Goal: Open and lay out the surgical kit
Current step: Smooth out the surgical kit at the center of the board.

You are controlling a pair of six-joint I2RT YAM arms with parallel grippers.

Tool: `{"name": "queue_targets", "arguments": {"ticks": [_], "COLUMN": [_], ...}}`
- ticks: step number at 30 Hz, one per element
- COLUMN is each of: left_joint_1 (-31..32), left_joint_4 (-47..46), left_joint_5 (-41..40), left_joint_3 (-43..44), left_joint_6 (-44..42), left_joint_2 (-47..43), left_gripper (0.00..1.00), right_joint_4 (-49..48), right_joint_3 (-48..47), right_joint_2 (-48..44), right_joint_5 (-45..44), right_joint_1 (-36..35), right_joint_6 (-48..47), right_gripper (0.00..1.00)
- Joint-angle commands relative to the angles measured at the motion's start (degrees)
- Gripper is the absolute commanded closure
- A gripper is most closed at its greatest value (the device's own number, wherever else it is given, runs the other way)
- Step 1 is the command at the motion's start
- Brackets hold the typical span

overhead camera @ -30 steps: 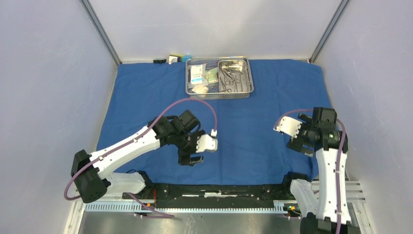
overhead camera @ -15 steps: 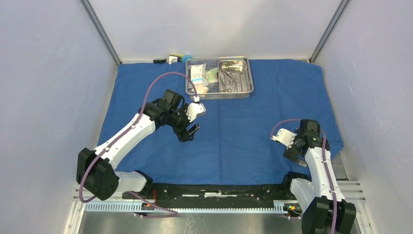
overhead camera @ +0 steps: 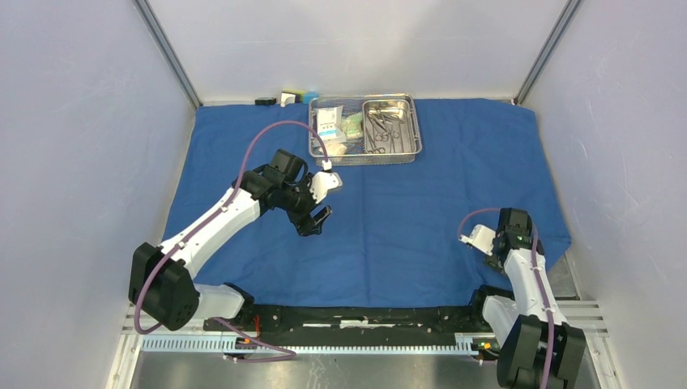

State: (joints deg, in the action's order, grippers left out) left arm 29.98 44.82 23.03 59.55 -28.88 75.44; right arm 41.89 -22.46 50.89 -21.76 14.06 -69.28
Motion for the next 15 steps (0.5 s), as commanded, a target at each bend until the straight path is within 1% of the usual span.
{"name": "queue_targets", "arguments": {"ticks": [1, 4, 8, 10, 12, 15], "left_joint_1": [-0.23, -0.27, -0.28, -0.33, -0.3, -0.35], "left_joint_4": [-1.49, -1.49, -1.26, -1.1, -1.2, -1.05], "left_joint_5": [0.94, 0.72, 0.75, 1.03, 1.34, 2.1], "left_joint_3": [-0.9, -1.34, -1.39, -1.32, -1.28, -1.19], "left_joint_6": [0.96, 0.29, -1.15, -2.1, -3.09, -4.6], "left_joint_2": [-0.45, -0.94, -1.39, -1.42, -1.36, -1.16], "left_gripper": [0.16, 0.16, 0.16, 0.16, 0.16, 0.16], "right_joint_4": [-2.51, -3.02, -3.78, -3.02, -2.2, -1.31], "right_joint_3": [-1.94, -1.61, -0.67, -0.75, -0.84, -0.24], "right_joint_2": [0.18, -1.18, -5.98, -8.47, -10.67, -13.2], "right_joint_5": [-3.32, -5.97, -9.5, -10.08, -10.27, -12.24], "right_joint_1": [1.86, 3.03, 5.49, 6.84, 8.08, 9.5], "right_joint_6": [0.98, 2.28, 5.09, 6.59, 8.17, 9.88], "right_gripper": [0.43, 0.48, 0.49, 0.44, 0.37, 0.32]}}
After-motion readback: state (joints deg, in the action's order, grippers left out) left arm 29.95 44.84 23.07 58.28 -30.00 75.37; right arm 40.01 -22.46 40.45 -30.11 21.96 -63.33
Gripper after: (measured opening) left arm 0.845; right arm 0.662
